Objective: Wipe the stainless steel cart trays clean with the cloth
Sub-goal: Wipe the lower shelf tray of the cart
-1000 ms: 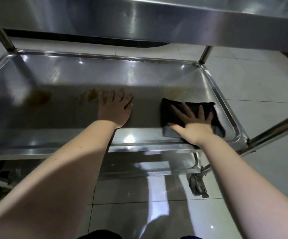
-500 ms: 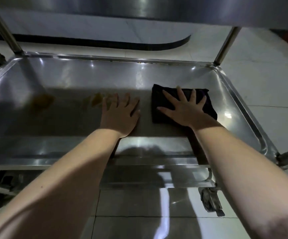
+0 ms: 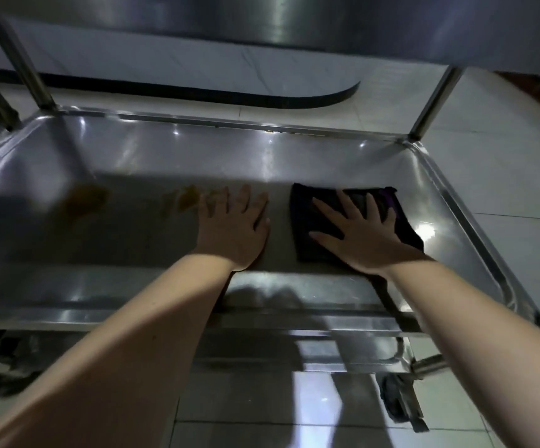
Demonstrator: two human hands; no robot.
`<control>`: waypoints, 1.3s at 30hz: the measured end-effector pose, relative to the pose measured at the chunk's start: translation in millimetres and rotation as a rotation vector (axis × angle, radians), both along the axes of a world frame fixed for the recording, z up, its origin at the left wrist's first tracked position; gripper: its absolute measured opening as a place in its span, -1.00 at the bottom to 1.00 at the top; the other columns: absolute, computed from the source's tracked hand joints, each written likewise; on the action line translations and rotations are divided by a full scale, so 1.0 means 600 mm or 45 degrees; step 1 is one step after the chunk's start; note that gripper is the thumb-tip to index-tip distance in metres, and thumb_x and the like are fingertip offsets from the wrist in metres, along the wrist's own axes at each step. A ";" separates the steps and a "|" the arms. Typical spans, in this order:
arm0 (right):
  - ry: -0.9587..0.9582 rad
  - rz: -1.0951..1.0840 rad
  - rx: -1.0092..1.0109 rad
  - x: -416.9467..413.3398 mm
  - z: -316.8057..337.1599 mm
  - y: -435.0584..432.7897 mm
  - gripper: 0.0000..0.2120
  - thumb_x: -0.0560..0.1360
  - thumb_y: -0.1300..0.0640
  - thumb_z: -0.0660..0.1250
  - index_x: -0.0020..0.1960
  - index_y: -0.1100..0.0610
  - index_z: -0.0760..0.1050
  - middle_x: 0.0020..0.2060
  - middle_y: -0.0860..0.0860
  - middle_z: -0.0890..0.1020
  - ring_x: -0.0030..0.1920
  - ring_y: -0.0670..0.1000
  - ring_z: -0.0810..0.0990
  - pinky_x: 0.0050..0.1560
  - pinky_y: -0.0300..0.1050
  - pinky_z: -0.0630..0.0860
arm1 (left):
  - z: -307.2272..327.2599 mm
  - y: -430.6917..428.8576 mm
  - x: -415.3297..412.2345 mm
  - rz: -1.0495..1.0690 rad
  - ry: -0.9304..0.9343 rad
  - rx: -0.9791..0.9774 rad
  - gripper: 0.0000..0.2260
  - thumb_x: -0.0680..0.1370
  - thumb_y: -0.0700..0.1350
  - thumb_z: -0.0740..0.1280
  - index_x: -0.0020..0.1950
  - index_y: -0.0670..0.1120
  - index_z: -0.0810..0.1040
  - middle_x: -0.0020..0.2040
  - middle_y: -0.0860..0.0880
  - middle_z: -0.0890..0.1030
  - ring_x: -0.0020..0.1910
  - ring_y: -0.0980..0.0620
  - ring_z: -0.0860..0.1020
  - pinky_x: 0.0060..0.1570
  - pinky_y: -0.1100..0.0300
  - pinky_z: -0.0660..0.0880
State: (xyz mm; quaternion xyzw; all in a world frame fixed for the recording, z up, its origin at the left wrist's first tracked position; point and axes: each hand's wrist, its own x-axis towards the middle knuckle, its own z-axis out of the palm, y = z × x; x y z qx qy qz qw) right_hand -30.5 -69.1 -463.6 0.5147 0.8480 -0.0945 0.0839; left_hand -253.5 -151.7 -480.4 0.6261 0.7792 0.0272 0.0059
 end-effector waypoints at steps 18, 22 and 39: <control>0.054 -0.222 0.149 -0.186 -0.004 0.115 -0.27 0.41 -0.57 -0.19 0.51 -0.37 -0.19 0.59 -0.03 -0.13 0.50 0.42 -0.24 0.30 0.60 -0.24 | -0.011 -0.004 -0.006 0.023 -0.004 0.057 -0.44 0.64 0.22 -0.09 0.61 0.08 -0.09 0.63 -0.01 -0.05 0.58 -0.16 -0.05 0.48 -0.22 -0.18; 0.056 -0.161 0.135 -0.189 -0.009 0.130 -0.26 0.39 -0.59 -0.17 0.51 -0.39 -0.15 0.59 -0.06 -0.11 0.52 0.38 -0.22 0.32 0.58 -0.24 | -0.010 0.001 -0.013 0.021 -0.045 0.043 -0.42 0.64 0.25 -0.08 0.61 0.10 -0.10 0.63 0.00 -0.07 0.58 -0.14 -0.07 0.49 -0.19 -0.18; 0.046 0.060 0.126 -0.167 0.001 0.126 -0.29 0.44 -0.54 -0.11 0.52 -0.36 -0.10 0.59 -0.14 -0.07 0.54 0.30 -0.18 0.40 0.48 -0.22 | -0.014 0.003 -0.010 0.033 -0.001 -0.011 -0.40 0.63 0.27 -0.13 0.61 0.07 -0.13 0.63 -0.01 -0.10 0.58 -0.15 -0.10 0.49 -0.23 -0.18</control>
